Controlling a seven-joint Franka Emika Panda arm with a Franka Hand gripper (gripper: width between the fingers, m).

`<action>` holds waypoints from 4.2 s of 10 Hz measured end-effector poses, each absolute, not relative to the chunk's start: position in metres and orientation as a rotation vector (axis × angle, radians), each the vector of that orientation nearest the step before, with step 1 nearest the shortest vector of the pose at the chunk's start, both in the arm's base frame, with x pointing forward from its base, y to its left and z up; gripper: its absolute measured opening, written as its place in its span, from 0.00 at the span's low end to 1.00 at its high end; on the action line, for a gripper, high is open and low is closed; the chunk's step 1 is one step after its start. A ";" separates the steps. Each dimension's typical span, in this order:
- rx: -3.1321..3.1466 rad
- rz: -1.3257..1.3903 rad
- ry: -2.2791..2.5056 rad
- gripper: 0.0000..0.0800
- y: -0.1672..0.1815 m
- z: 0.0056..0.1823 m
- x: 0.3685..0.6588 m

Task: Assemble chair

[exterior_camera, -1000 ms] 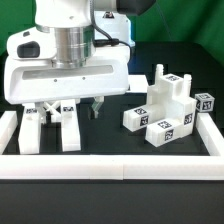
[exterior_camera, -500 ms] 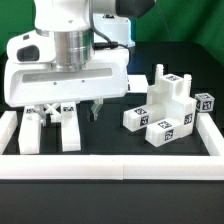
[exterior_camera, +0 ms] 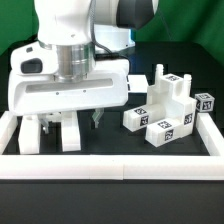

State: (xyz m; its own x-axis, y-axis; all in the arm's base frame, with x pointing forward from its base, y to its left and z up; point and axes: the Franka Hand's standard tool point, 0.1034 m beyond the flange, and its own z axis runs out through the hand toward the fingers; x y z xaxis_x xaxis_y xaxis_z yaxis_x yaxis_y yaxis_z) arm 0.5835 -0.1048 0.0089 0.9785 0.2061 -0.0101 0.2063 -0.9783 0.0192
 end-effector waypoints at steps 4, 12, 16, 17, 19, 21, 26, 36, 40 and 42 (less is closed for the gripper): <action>3.105 -0.024 0.321 0.81 -0.106 0.005 0.581; 3.105 -0.024 0.321 0.66 -0.106 0.004 0.581; 3.104 -0.022 0.326 0.36 -0.105 0.005 0.582; 3.104 -0.022 0.327 0.36 -0.104 0.005 0.582; 3.104 -0.021 0.329 0.36 -0.101 0.005 0.582; 3.105 -0.010 0.338 0.36 -0.098 0.015 0.585; 3.151 -0.027 0.331 0.36 -0.089 0.080 0.587; 3.138 -0.045 -0.546 0.36 -0.077 0.078 0.579; 3.061 -0.072 -1.007 0.36 -0.053 0.109 0.577; 3.041 -0.077 -1.076 0.36 -0.052 0.110 0.578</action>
Offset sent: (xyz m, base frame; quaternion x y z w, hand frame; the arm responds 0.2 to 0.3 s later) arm -0.0006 -0.0007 -0.0077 0.0019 0.0075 0.0032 1.0000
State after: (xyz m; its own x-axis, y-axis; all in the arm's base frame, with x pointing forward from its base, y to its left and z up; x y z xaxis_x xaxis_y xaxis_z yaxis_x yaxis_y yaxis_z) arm 0.5784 -0.0518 0.1105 0.7768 -0.6255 -0.0731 -0.6295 -0.7743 -0.0639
